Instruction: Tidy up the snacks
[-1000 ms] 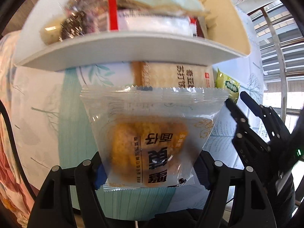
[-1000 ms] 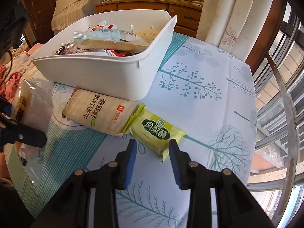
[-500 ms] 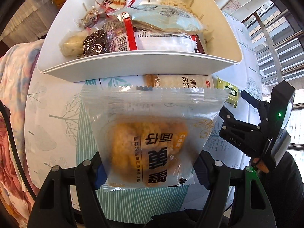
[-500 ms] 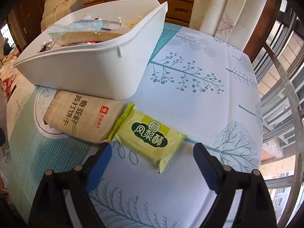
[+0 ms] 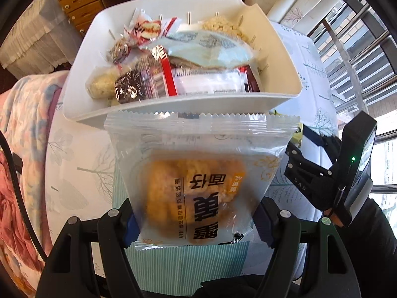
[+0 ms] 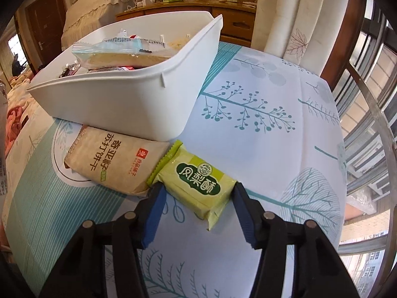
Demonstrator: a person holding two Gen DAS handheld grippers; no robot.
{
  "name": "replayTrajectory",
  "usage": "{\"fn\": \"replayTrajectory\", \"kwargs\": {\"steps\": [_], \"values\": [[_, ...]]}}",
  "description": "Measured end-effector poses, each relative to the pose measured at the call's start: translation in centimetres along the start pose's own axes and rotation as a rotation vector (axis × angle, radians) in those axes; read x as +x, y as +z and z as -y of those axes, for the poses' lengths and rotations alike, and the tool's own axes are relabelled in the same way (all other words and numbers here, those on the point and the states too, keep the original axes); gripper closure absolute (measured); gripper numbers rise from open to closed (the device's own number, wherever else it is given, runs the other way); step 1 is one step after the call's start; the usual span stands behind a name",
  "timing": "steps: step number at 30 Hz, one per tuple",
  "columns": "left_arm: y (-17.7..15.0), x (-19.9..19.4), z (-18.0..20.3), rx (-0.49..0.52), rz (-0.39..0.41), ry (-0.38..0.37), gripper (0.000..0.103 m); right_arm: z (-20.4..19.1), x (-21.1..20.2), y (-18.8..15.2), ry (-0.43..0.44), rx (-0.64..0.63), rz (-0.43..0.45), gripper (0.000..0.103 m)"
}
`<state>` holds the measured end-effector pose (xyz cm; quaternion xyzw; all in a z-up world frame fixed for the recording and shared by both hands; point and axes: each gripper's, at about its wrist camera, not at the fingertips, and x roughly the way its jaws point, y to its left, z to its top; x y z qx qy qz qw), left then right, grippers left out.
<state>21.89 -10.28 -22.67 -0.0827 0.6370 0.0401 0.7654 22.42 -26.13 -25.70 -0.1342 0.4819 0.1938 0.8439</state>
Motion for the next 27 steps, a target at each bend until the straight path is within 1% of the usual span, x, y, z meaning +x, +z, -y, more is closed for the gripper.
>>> {"fn": "replayTrajectory", "kwargs": {"steps": [2,7,13,17,22,24,25,27], "values": [[0.3,-0.6,-0.4,0.0,0.014,0.005,0.03,0.0,-0.2,-0.1,-0.012,0.027,-0.015,0.051],[1.3,-1.8,-1.0,-0.003,0.039,0.006,0.03,0.3,-1.6,-0.4,-0.043,0.101,-0.014,0.052],[2.5,-3.7,-1.7,0.022,0.086,-0.017,0.03,0.7,-4.4,0.0,-0.095,0.149,0.024,0.052],[3.6,-4.9,-2.5,0.045,0.125,-0.032,0.03,0.6,-6.9,1.2,-0.128,0.171,0.072,0.052],[5.6,-6.3,-3.9,0.065,0.175,-0.045,0.03,-0.5,-9.7,3.3,-0.156,0.198,0.136,0.052],[6.3,-7.0,-4.6,0.07,0.221,-0.038,0.03,-1.2,-10.4,4.3,-0.157,0.211,0.16,0.052],[6.6,-7.3,-5.0,0.074,0.247,-0.041,0.03,-1.5,-10.6,4.8,-0.144,0.208,0.154,0.052],[7.0,-7.8,-5.8,0.079,0.289,-0.048,0.03,-2.6,-11.0,5.9,-0.142,0.216,0.177,0.052]]}}
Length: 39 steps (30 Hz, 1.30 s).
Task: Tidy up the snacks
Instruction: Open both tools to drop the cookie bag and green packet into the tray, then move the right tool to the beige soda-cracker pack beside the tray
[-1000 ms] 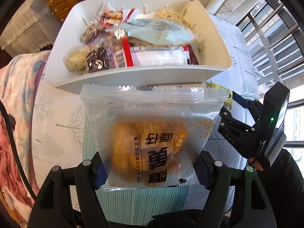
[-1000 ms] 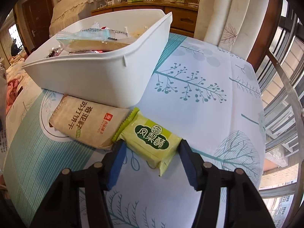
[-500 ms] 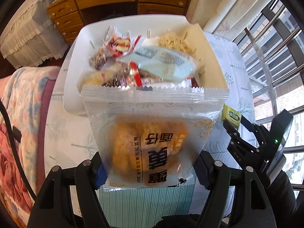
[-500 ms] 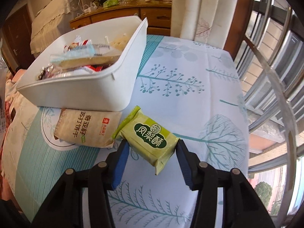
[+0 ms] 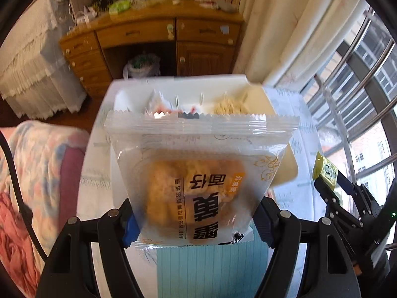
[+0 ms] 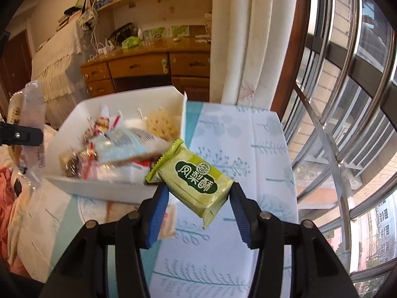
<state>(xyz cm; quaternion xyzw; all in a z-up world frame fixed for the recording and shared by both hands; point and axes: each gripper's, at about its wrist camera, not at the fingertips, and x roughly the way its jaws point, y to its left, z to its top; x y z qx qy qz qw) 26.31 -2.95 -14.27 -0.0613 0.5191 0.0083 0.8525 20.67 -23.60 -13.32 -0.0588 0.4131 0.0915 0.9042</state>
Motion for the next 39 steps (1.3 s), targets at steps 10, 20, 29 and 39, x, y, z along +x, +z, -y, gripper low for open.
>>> {"fn": "replayTrajectory", "kwargs": {"steps": [10,20,29,39], "values": [[2.1,0.8,-5.3,0.028,0.106,-0.058,0.028,-6.5,1.2,2.6,0.04,0.032,0.021,0.052],[2.1,2.8,-9.1,-0.008,0.019,-0.077,0.021,-10.3,3.7,3.4,0.078,0.084,-0.059,0.05],[0.9,1.7,-9.1,-0.059,0.02,-0.111,0.013,-9.6,2.2,3.3,0.072,0.095,-0.056,0.029],[-0.9,-3.0,-6.3,-0.103,0.132,-0.087,0.01,-6.6,-0.2,2.6,0.148,0.132,-0.065,0.028]]}}
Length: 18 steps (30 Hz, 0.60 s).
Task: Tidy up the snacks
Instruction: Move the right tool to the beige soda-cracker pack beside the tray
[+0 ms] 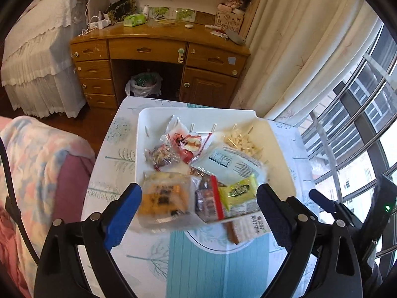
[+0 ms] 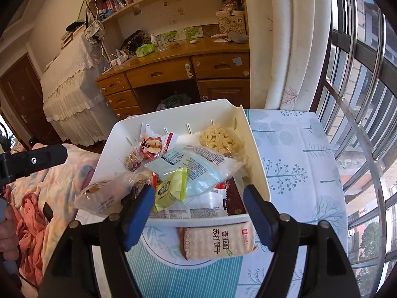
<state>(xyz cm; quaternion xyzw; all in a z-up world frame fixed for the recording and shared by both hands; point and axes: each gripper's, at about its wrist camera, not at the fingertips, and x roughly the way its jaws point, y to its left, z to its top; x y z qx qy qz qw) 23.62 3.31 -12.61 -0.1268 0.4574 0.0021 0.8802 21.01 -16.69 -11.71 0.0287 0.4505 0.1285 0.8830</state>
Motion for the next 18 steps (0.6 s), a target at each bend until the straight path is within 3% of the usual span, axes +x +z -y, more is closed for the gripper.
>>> {"fn": "replayTrajectory", "kwargs": {"steps": [10,15,18], "values": [[-5.4,-2.5,0.1,-0.099,-0.004,0.069,0.01,4.5,-0.1,-2.5,0.067,0.127,-0.126,0.028],[-7.6,-2.7,-0.5,-0.121,-0.027,0.163,0.01,5.7,0.4,-3.8,0.081,0.189,-0.198,0.028],[-8.7,-2.5,-0.8,-0.125,-0.058,0.178,0.01,5.9,0.6,-4.8,0.084,0.236,-0.232,0.027]]}}
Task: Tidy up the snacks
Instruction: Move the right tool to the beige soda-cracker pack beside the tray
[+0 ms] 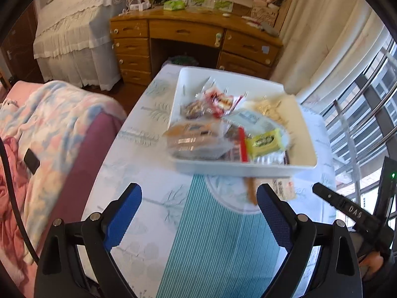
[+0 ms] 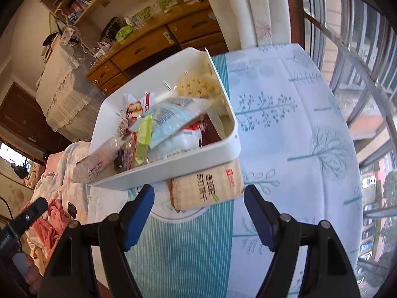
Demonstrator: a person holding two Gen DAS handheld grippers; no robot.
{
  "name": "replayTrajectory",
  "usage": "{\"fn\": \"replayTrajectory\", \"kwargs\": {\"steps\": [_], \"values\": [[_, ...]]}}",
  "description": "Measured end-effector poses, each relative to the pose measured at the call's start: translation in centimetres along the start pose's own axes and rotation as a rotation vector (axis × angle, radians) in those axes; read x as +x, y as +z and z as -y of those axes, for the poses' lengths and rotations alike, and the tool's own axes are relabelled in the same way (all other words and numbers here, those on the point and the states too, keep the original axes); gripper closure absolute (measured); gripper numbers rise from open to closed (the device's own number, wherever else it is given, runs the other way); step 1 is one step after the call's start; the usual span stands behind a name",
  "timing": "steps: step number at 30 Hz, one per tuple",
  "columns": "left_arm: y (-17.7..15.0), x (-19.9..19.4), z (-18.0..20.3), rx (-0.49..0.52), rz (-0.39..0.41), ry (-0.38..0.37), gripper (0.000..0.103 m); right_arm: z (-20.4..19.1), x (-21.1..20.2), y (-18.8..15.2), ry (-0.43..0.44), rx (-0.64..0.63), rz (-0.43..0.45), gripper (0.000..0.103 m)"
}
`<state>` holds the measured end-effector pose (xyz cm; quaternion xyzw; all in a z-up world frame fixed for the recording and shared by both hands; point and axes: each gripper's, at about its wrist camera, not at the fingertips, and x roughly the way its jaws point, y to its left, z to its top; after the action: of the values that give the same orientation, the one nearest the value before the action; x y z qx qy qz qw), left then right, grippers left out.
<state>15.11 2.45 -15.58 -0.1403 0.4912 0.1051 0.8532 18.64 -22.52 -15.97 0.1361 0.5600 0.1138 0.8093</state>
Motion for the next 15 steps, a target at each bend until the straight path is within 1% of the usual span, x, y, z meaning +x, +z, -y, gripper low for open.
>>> {"fn": "replayTrajectory", "kwargs": {"steps": [5,8,12,13,15], "values": [[-1.1,0.7,-0.2,0.073,-0.054,0.029,0.01,0.1,0.5,-1.7,-0.009,0.098,-0.039,0.027],[-1.0,0.8,-0.6,0.104,-0.064,0.03,0.01,0.0,1.4,-2.8,-0.012,0.178,-0.083,0.027],[-0.7,0.6,-1.2,0.162,-0.072,0.018,0.01,-0.1,2.3,-4.1,-0.007,0.273,-0.109,0.027],[-0.6,0.6,-1.3,0.177,-0.072,0.018,0.01,-0.2,2.7,-4.5,-0.005,0.305,-0.12,0.027],[-0.6,0.6,-1.6,0.213,-0.078,0.02,0.01,-0.4,3.2,-4.9,-0.007,0.35,-0.129,0.021]]}}
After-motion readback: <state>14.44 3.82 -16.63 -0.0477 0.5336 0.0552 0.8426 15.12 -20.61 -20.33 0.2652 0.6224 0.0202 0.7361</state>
